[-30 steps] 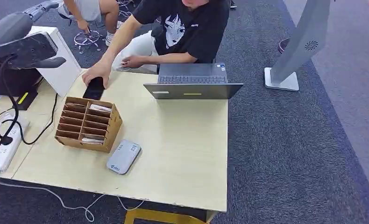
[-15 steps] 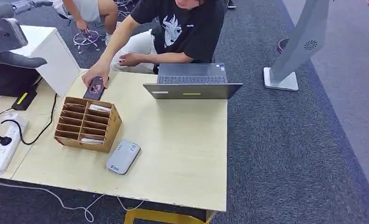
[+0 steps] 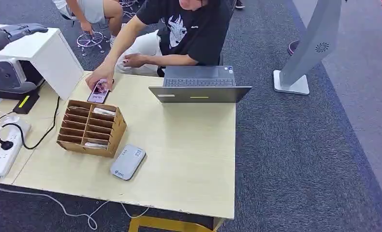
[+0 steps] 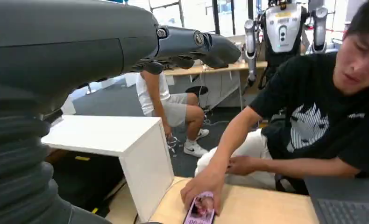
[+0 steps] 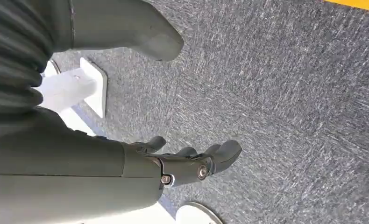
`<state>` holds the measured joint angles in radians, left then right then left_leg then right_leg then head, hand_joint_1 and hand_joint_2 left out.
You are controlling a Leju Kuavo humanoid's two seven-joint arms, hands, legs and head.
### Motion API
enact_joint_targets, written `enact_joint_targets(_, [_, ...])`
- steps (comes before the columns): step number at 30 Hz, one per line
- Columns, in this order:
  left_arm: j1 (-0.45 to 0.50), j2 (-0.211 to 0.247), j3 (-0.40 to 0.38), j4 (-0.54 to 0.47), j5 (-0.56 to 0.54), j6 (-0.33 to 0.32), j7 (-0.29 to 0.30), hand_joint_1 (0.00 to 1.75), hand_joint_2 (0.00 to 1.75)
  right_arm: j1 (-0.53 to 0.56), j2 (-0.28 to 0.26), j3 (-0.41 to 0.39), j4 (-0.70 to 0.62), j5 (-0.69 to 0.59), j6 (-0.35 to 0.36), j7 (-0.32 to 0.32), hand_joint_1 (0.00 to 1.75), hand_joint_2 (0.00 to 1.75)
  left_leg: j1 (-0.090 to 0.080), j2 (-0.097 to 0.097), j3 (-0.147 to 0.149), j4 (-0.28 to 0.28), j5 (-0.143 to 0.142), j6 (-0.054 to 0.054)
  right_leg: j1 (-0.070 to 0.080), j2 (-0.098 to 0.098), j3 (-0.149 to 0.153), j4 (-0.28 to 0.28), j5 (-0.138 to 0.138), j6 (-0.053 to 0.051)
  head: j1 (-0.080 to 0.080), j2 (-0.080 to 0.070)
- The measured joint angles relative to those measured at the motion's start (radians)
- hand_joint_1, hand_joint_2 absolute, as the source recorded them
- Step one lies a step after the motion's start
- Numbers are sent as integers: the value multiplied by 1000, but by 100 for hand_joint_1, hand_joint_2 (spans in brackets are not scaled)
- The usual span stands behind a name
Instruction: Pass the card to the sensor for recognition and then transmit it.
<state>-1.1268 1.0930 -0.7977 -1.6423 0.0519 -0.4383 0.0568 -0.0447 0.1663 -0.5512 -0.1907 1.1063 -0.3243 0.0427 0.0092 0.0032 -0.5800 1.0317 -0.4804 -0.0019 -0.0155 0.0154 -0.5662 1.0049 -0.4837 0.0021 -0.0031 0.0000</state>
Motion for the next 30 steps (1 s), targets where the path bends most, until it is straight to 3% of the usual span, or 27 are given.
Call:
enact_joint_targets(6, [74,50,-31,-17,-12,40,-16,0,175,-4,0,0,0,3,0,4,0,175,0,0,0,0,0,0,0,-1,0,0,0,0,0,0])
enact_joint_targets(11, [148,65,-31,-17,-54,97,-37,0,175,-7,1,0,0,5,2,7,0,175,0,0,0,0,0,0,0,0,0,0,0,0,0,0])
enact_joint_targets(16, [294,49,32,-17,-167,114,-58,0,175,-8,2,0,0,19,3,8,0,175,1,0,0,0,0,0,0,0,0,0,0,0,0,0])
enact_joint_targets(24, [357,35,83,-17,-185,111,-59,0,175,-9,2,0,0,21,3,9,0,175,0,0,0,0,0,0,0,0,0,0,0,0,1,0])
enact_joint_targets(30, [454,4,146,-7,-287,112,-69,0,175,-11,2,0,0,36,3,10,0,175,0,0,0,0,0,0,0,0,0,0,0,0,0,0])
